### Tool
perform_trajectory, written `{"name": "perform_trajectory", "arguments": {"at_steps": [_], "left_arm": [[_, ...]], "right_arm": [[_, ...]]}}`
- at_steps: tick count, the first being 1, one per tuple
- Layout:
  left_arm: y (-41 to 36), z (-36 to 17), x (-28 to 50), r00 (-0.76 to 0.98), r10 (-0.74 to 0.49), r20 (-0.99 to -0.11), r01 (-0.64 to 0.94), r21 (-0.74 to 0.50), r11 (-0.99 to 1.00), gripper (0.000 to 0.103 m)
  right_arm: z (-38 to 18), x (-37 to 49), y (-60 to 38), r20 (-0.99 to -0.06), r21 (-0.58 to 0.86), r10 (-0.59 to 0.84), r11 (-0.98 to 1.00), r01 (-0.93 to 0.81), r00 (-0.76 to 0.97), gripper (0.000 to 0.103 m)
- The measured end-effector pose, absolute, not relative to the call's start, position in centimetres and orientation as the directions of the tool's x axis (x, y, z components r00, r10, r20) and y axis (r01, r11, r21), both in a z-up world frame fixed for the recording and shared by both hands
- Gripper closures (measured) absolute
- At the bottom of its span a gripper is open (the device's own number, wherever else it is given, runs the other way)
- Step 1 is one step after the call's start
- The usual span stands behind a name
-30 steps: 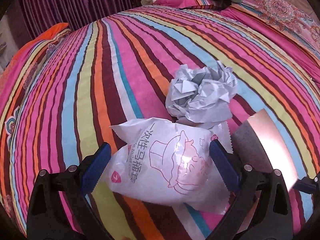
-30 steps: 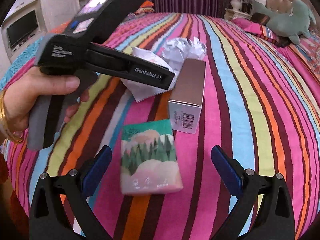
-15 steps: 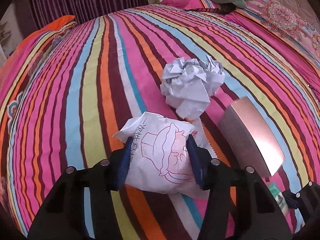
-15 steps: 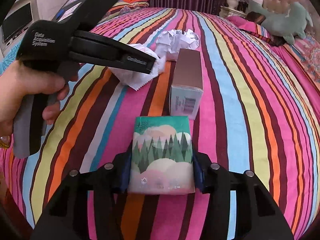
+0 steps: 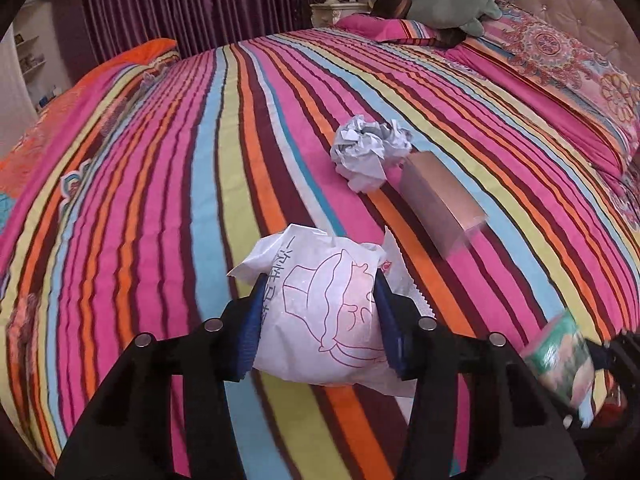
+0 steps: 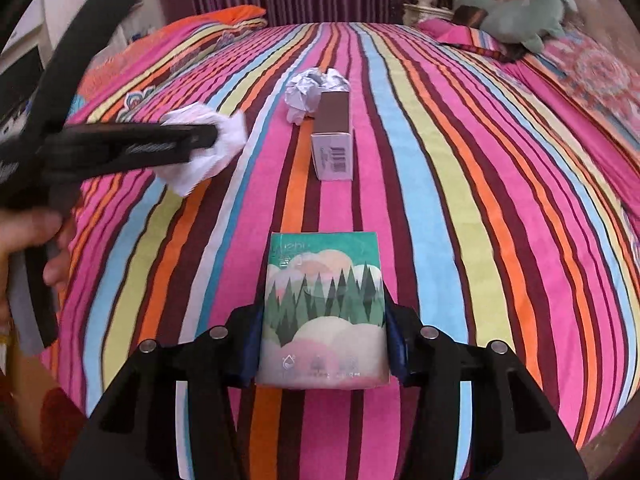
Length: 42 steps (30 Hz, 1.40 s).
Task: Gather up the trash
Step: 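Carry the bag and tissue packet down over the wastebasket with both tools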
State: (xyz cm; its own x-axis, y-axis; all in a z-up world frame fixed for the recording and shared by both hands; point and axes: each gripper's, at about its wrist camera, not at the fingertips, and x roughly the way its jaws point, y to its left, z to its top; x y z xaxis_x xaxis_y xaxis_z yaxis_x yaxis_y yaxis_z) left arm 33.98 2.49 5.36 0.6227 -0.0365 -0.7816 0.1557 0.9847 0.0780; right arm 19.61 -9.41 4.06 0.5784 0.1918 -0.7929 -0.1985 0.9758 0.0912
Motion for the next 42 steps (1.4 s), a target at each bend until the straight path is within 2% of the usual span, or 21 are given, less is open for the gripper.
{"name": "perform_trajectory", "arguments": {"at_steps": [12, 26, 42], "left_arm": [[3.5, 6.8, 22.9, 0.637, -0.009, -0.771, 0.129, 0.095, 0.987, 0.054], [2.8, 5.0, 13.2, 0.625, -0.043, -0.78, 0.156, 0.071, 0.985, 0.054], [1.7, -2.1, 2.7, 0.443, -0.109, -0.89, 0.185, -0.028, 0.982, 0.054]], "right_arm": [[5.7, 13.8, -11.2, -0.769, 0.104, 0.183, 0.981, -0.162, 0.612, 0.056], [5.6, 7.9, -13.1, -0.757, 0.17, 0.22, 0.975, -0.14, 0.615, 0.056], [-0.9, 1.8, -12.5, -0.846, 0.346, 0.362, 0.931, -0.112, 0.393, 0.056]]}}
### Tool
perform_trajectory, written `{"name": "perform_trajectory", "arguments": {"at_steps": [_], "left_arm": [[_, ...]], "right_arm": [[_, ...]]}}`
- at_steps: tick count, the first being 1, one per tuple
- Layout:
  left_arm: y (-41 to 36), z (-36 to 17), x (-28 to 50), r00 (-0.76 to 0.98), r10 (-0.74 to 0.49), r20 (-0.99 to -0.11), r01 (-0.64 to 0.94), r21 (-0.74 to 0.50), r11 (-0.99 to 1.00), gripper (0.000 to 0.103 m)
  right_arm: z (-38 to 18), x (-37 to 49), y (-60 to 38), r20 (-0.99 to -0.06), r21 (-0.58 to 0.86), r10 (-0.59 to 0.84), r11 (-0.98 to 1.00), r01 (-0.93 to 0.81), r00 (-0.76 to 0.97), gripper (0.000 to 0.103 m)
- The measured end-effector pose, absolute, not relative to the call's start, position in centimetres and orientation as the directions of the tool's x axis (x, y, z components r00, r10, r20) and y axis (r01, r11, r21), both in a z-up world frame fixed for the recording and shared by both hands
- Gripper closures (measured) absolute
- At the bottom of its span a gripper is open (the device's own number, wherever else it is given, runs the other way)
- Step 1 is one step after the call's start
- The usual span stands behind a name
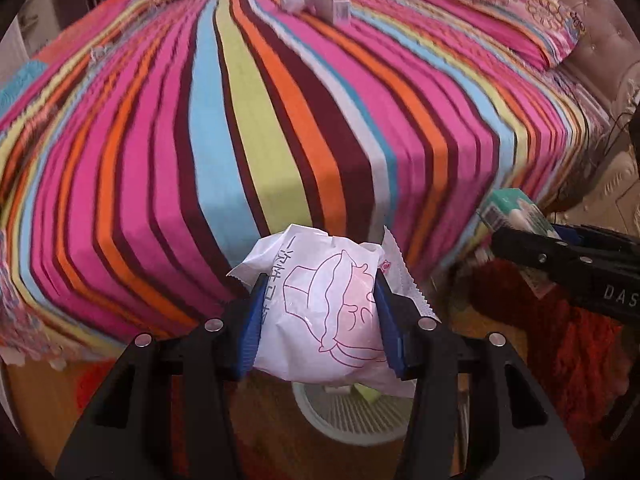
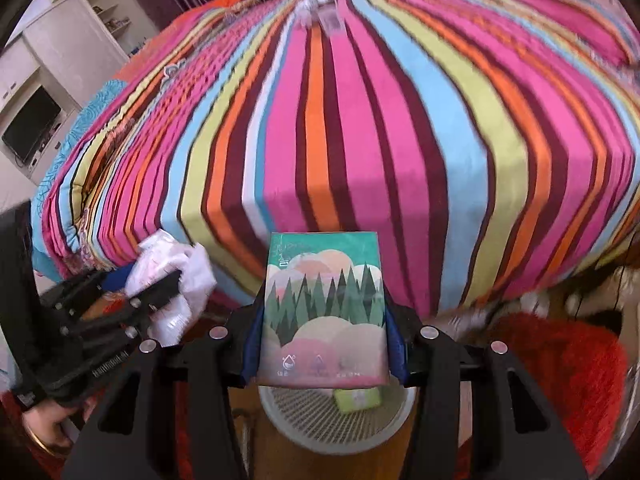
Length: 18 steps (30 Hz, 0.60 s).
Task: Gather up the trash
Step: 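Carry the bag and tissue packet down over the wastebasket with both tools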
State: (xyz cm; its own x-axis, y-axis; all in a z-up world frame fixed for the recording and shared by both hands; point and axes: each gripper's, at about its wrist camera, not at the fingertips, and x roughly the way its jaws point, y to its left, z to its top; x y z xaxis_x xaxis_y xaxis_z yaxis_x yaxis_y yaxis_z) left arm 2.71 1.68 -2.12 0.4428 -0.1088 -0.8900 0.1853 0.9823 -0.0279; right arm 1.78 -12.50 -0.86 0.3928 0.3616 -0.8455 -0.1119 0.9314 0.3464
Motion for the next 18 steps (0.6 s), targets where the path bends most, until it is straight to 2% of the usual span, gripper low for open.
{"name": "perform_trajectory", "arguments": {"at_steps": [8, 18], "left_arm": [[0.3, -6.0, 1.3, 0.277, -0.131, -0.952, 0.211, -0.073, 0.975, 0.054], [-2.5, -11.5, 0.7, 0.079, -0.043, -0.996, 0.293, -0.018, 0.956, 0.054]], "right_arm": [[-6.0, 0.4, -12.3, -0.894, 0.41, 0.402, 0.912, 0.002, 0.199, 0.056], [-10.4, 0.1, -11.7, -0.901, 0.431, 0.433, 0.893, 0.129, 0.014, 0.056]]}}
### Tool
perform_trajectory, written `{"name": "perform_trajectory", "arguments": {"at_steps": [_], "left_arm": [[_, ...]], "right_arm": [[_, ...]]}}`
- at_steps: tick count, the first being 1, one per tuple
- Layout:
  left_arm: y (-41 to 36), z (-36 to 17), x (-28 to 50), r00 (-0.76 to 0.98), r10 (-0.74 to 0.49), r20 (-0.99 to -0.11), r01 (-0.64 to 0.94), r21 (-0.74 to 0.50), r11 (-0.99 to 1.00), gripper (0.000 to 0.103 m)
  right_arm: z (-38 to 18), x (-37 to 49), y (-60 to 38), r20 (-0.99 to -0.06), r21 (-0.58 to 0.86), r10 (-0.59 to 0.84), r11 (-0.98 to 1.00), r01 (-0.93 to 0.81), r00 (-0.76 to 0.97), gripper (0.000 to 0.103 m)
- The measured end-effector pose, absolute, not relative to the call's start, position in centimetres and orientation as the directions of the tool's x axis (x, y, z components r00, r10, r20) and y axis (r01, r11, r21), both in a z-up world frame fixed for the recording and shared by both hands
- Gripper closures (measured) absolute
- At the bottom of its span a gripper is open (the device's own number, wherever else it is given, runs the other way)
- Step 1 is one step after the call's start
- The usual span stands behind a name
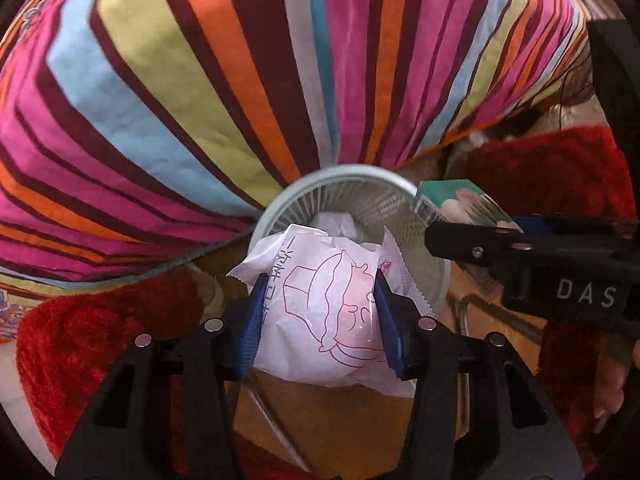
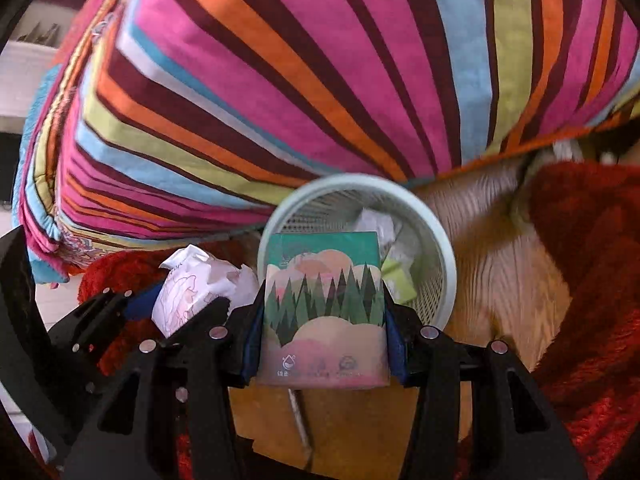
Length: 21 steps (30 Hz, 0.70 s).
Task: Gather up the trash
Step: 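Carry the bag and tissue packet down over the wastebasket with both tools, then open both tools to drop the bag and tissue packet into the wastebasket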
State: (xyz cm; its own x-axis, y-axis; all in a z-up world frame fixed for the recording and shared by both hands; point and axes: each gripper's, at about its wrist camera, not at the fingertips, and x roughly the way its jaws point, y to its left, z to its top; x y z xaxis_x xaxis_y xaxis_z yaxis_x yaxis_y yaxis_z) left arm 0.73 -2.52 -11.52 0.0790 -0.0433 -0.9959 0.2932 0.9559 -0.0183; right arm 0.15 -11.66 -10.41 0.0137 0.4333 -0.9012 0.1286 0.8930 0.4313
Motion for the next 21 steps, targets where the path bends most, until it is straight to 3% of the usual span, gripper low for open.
{"name": "perform_trajectory", "arguments": {"at_steps": [21], "left_arm": [[-2.9, -16.1, 1.2, -0.101, -0.01, -0.995, 0.292, -0.039, 0.956, 0.054]], "right_arm": [[-15.4, 0.5, -10.5, -0.908, 0.373, 0.397, 0.912, 0.172, -0.136, 0.056]]}}
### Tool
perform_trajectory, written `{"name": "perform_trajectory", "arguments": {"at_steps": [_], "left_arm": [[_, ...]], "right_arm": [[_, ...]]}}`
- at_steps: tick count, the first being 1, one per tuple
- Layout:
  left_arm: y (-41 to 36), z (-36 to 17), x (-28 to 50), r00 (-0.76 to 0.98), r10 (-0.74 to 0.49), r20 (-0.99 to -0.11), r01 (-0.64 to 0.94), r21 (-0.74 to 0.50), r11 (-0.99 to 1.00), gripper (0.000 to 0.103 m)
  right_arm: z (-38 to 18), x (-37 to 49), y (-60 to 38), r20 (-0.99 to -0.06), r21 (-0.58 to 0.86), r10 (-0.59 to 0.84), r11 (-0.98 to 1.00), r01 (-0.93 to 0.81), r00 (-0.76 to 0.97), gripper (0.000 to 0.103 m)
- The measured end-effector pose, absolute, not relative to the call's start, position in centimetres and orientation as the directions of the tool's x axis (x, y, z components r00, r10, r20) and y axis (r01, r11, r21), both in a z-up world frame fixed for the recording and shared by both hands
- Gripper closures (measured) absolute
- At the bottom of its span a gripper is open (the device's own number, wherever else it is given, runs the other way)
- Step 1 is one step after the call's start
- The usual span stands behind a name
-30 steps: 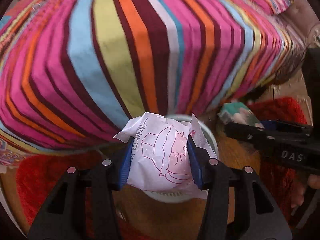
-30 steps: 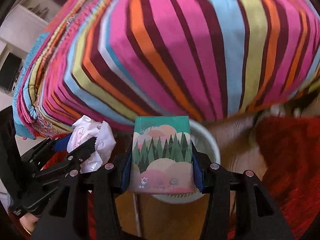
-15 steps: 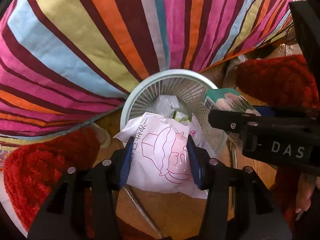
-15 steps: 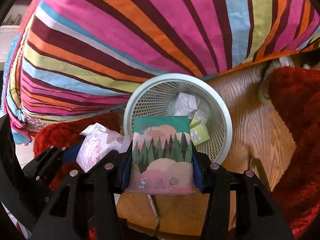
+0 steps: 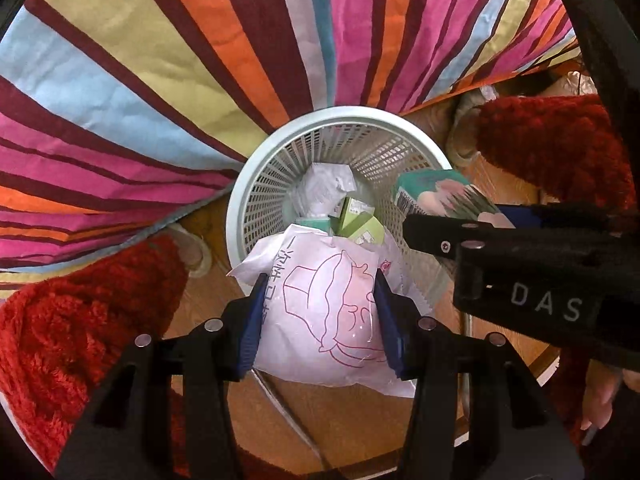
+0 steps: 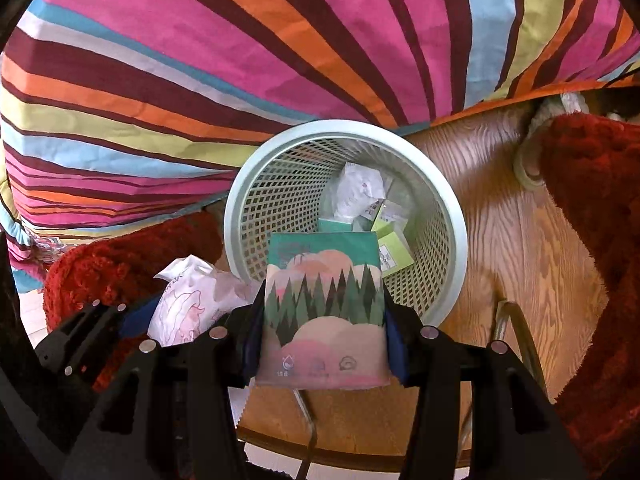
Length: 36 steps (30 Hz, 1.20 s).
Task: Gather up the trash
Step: 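Open both tools to drop the bag and tissue packet into the wastebasket, then move both open tools back toward the remaining trash on the bed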
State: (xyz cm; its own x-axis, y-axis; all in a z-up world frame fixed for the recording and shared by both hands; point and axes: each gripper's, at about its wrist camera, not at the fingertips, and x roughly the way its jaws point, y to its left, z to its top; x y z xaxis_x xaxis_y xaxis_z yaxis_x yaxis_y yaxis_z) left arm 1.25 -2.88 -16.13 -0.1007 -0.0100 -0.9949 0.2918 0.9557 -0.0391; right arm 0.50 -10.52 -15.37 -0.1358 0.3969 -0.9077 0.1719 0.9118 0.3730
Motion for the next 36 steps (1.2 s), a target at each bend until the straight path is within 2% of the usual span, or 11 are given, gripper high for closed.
{"name": "perform_trajectory", "arguments": {"at_steps": [6, 9, 11, 12, 13, 14, 15, 26, 36], "left_arm": [[-2.9, -17.1, 1.4, -0.131, -0.01, -0.991, 0.283, -0.047, 0.958, 0.052], [-2.7, -17.5, 1.4, -0.15, -0.017, -0.989, 0.262, -0.056, 0.964, 0.047], [-2.5, -17.7, 1.4, -0.161, -0.003, -0.987, 0.25, -0.044, 0.967, 0.034], [-2.4, -17.8, 1.5, -0.165, -0.004, -0.986, 0.246, -0.045, 0.968, 0.032], [-2.3, -17.8, 1.5, -0.165, -0.007, -0.986, 0.245, -0.048, 0.968, 0.027], [-2.3, -17.7, 1.4, -0.162, -0.004, -0.987, 0.246, -0.044, 0.968, 0.021], [-2.4, -17.6, 1.4, -0.157, -0.002, -0.988, 0.248, -0.041, 0.968, 0.021], [-1.8, -16.3, 1.5, -0.105, 0.005, -0.994, 0.218, -0.018, 0.976, 0.02], [-1.3, -14.1, 1.3, -0.006, -0.005, -1.0, 0.204, -0.006, 0.979, 0.02]], "right_arm": [[-15.8, 0.5, -10.1, -0.901, 0.379, 0.403, 0.911, 0.162, -0.161, 0.055], [-16.0, 0.6, -10.0, -0.902, 0.369, 0.396, 0.914, 0.171, -0.173, 0.054], [-16.2, 0.5, -10.0, -0.904, 0.354, 0.387, 0.916, 0.188, -0.183, 0.045], [-16.2, 0.5, -10.1, -0.902, 0.358, 0.392, 0.913, 0.195, -0.179, 0.029], [-16.0, 0.5, -10.2, -0.901, 0.364, 0.398, 0.91, 0.2, -0.171, 0.02], [-15.9, 0.5, -10.3, -0.901, 0.367, 0.401, 0.908, 0.201, -0.166, 0.019], [-15.6, 0.5, -10.5, -0.902, 0.371, 0.404, 0.905, 0.206, -0.15, 0.019], [-15.2, 0.4, -13.4, -0.895, 0.383, 0.436, 0.86, 0.336, -0.097, 0.019], [-13.4, 0.2, -13.8, -0.905, 0.395, 0.424, 0.862, 0.319, -0.024, 0.019]]}}
